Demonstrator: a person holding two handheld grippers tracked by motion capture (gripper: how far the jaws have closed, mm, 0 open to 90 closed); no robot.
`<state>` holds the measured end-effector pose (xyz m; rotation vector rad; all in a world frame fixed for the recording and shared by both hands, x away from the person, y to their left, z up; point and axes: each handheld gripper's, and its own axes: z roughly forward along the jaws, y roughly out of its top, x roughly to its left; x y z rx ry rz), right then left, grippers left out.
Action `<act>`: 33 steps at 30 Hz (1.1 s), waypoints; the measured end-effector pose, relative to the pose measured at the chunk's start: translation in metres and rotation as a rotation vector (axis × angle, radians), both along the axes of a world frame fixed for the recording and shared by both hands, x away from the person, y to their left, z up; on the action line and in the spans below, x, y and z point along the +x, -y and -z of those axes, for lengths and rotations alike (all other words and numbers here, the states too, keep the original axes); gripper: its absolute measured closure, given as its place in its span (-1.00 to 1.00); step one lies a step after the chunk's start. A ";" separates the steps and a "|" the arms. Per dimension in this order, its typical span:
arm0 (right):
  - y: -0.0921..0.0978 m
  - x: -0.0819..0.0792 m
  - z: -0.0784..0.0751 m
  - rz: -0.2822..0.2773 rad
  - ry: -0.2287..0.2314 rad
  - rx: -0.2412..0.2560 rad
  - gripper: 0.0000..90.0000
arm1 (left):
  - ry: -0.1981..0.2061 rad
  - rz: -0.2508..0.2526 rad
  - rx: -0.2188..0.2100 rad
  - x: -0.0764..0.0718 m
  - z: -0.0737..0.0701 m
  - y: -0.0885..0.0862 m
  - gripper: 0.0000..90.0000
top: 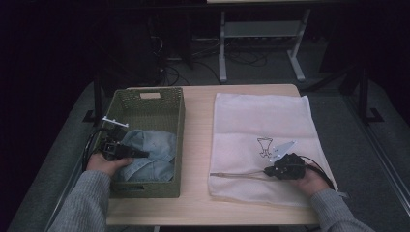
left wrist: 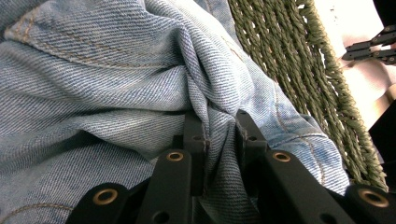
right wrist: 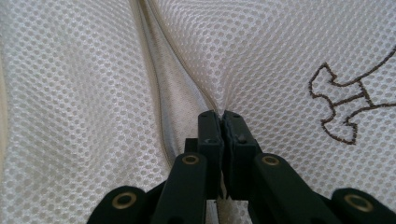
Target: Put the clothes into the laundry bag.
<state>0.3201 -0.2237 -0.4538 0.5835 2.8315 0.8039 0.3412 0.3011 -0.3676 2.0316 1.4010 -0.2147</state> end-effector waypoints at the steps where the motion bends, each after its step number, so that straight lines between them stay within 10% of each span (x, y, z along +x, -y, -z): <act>1: 0.000 0.000 -0.001 0.002 -0.005 0.006 0.92 | 0.000 -0.001 -0.005 0.000 0.000 -0.001 0.75; 17: 0.002 0.004 -0.029 0.004 -0.009 0.090 0.93 | 0.053 -0.075 -0.258 -0.010 -0.018 -0.035 0.76; 33: -0.003 0.017 -0.047 -0.005 -0.024 0.140 0.93 | 0.141 -0.102 -0.394 -0.014 -0.055 -0.048 0.77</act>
